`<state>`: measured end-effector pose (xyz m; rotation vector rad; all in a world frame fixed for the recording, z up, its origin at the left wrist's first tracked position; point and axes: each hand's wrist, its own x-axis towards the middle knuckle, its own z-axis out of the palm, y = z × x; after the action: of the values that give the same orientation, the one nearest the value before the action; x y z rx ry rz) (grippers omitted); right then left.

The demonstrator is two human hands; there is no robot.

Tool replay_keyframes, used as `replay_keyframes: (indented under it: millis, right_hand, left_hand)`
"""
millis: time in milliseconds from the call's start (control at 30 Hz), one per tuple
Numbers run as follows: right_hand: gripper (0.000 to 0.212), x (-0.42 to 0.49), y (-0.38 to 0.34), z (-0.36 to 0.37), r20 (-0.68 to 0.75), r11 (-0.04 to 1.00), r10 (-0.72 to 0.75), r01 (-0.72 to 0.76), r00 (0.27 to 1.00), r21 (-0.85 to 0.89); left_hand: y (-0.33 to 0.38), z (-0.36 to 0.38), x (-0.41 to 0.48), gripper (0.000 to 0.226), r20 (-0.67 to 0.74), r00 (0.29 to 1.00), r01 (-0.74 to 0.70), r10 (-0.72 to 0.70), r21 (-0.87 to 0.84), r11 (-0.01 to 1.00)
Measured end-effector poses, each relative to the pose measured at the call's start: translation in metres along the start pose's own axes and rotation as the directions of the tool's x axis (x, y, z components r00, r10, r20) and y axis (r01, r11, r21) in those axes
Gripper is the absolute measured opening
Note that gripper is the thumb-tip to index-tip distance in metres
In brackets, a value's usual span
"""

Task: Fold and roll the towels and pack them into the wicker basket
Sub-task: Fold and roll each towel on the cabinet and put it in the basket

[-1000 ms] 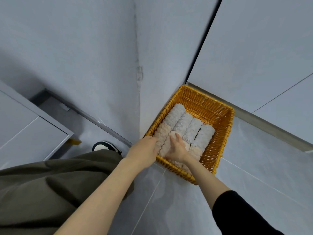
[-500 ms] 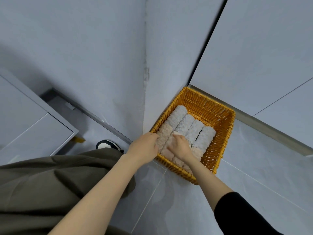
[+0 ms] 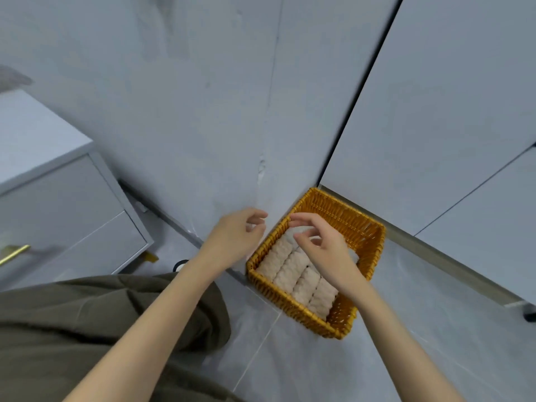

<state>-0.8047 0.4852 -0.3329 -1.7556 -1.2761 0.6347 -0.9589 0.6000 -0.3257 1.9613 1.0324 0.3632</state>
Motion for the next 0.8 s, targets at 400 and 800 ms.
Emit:
replay_keyframes:
  millis: [400,800]
  right_hand:
    - [0.030,0.021,-0.177,0.024,0.109,0.921,-0.381,0.368,0.918,0.124]
    - [0.031,0.076,-0.298,0.144,0.280,0.850,-0.524,0.468,0.805,0.243]
  left_hand:
    - [0.033,-0.144,-0.076,0.025,-0.362,0.929,-0.120,0.071,-0.113,0.986]
    - [-0.027,-0.295,-0.176,0.025,-0.724,0.684,-0.006,-0.090,-0.129,0.992]
